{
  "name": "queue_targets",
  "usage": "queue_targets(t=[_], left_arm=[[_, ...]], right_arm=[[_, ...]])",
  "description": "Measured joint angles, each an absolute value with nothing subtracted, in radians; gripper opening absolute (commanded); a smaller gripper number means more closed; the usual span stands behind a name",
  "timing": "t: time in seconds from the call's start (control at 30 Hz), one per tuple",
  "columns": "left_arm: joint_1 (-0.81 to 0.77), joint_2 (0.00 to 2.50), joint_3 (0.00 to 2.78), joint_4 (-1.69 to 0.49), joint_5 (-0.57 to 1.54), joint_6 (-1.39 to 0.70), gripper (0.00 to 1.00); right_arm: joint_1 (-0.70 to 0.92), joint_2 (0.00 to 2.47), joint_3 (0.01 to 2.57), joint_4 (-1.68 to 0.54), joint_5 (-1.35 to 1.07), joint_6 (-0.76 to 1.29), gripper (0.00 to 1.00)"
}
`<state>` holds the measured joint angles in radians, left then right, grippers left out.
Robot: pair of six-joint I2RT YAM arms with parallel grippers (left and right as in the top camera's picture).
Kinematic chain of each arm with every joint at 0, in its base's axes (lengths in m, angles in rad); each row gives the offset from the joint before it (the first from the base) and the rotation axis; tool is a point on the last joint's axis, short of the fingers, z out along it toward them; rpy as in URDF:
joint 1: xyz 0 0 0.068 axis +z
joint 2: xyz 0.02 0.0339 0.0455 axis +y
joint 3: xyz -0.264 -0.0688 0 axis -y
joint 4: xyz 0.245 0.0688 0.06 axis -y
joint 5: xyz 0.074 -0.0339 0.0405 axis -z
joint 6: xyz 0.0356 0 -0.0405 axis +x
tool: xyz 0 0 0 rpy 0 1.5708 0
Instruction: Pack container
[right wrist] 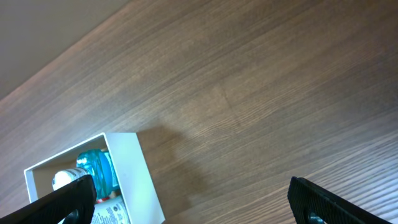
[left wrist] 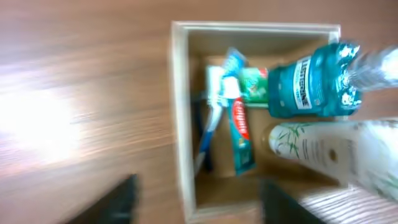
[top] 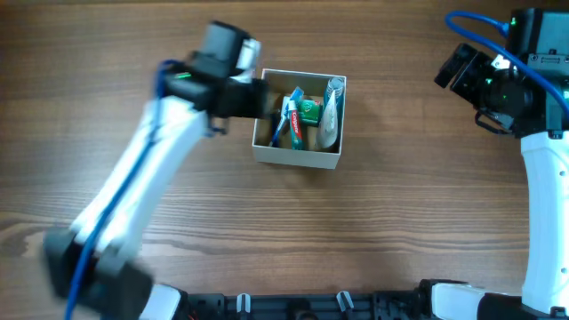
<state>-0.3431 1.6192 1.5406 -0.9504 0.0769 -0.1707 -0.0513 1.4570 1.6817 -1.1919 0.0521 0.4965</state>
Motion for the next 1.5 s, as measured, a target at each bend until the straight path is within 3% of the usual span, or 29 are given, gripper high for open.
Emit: queue_targets(t=[0.23,0.5,1.13,1.23,1.5], left_arm=[[-0.112,1.277,1.583,-1.178,-0.054,-0.208,1.00],[0.064,1.201,1.582,-1.272,-0.083,-0.219,1.00],[0.079,1.200,1.582,-1.274,-0.085,-0.223,1.00],[0.079,1.200,1.582,-1.274,-0.086,-0.223,1.00],[0.080,1.199,1.581,-1.275,-0.086,-0.223,1.00]], right_arm=[[-0.051,1.457,1.682,-1.192,0.052,0.496,1.00],[-0.051,1.457,1.682,-1.192,0.052,0.496,1.00],[-0.051,1.345,1.678,-1.184,0.067,0.496,1.00],[-0.051,1.228,1.642,-1.129,0.120,0.493,1.00],[-0.051,0.844,1.190,-0.632,0.141,0.303,1.00]])
